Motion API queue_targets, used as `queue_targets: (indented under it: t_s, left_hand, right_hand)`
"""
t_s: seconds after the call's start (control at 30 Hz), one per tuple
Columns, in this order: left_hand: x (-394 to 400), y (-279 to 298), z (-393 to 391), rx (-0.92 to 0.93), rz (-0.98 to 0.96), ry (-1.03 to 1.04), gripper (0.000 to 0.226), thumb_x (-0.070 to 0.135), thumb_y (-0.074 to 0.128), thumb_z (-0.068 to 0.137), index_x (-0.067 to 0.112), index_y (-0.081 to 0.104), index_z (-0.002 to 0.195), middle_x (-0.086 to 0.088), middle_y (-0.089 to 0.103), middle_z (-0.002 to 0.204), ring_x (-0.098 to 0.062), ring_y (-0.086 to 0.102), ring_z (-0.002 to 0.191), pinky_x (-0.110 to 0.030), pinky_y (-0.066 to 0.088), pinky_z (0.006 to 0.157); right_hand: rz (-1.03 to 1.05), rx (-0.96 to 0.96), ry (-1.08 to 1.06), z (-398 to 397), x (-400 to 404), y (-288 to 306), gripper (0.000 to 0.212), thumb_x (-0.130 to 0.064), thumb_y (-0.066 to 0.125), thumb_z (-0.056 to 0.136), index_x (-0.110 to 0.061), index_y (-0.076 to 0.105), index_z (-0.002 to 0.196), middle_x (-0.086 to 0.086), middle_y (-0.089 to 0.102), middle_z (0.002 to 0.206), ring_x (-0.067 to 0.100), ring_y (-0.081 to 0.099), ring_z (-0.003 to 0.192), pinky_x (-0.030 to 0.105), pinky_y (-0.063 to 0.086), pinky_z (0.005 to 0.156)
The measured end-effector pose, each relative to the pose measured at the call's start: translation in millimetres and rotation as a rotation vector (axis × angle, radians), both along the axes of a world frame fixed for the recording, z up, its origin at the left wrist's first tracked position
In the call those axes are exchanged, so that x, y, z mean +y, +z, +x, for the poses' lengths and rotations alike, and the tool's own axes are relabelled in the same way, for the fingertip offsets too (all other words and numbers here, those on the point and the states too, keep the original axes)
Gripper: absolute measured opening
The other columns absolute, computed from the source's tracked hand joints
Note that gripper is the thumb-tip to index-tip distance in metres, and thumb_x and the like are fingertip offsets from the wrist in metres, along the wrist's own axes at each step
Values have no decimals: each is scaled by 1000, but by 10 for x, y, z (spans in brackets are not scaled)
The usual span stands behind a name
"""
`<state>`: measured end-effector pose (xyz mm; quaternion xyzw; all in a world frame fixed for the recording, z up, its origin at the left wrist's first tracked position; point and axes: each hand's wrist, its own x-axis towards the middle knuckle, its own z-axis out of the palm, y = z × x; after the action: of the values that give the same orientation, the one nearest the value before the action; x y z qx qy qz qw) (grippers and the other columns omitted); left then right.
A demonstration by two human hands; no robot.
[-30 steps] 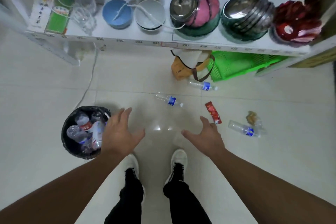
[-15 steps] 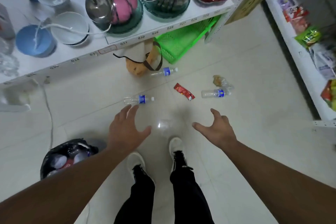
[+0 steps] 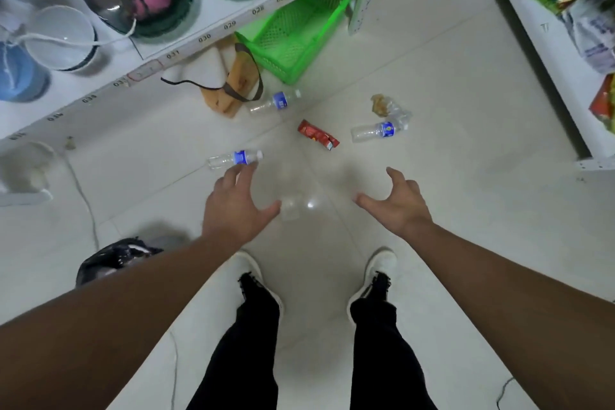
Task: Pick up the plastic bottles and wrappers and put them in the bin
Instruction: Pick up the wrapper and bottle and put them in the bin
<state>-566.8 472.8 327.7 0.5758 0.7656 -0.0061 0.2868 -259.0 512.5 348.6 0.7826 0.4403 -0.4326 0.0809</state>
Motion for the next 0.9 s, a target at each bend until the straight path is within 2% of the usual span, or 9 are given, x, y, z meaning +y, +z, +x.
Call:
queue_targets:
  t_s: [0.17,0.37,0.57,0.67,0.9]
  left_hand:
    - [-224,-63,552,36,-109,177,97,75,63,74,38,34,159,4,39,161,-25,44,143,-47,45,110]
    - [-288,-191,1157,-25,-107,394,99,74,65,76,37,31,161,4,36,163,-26,42,143,-49,49,106]
    - [-172,-335,1147,-61,-93,446,99,71,67,77,37,29,162,5,34,164,-24,40,143,-47,49,104]
    - [-132,-494,1063,-63,-118,452,99,73,68,77,37,29,161,4,34,164,-26,40,143,-50,50,104]
    - [-196,-1023,812,-72,-141,506,98,67,74,78,37,30,161,1,34,162,-31,42,141,-54,50,98]
  right_hand:
    - [-40,19,136,354,5,-164,117,-83,73,67,-36,29,164,12,41,154,39,49,139,50,47,109]
    - [17,56,376,575,299,-132,111,-78,73,75,-32,27,165,13,40,154,41,49,137,51,47,110]
    - [55,103,444,285,730,-199,109,-75,75,76,-34,29,165,11,39,157,38,49,140,54,45,113]
    - [62,98,468,146,844,-302,108,-75,76,75,-35,30,165,12,38,157,36,50,141,50,47,111]
    - [35,56,510,-28,1041,-854,106,-74,76,77,-34,30,163,12,42,152,36,52,138,48,49,108]
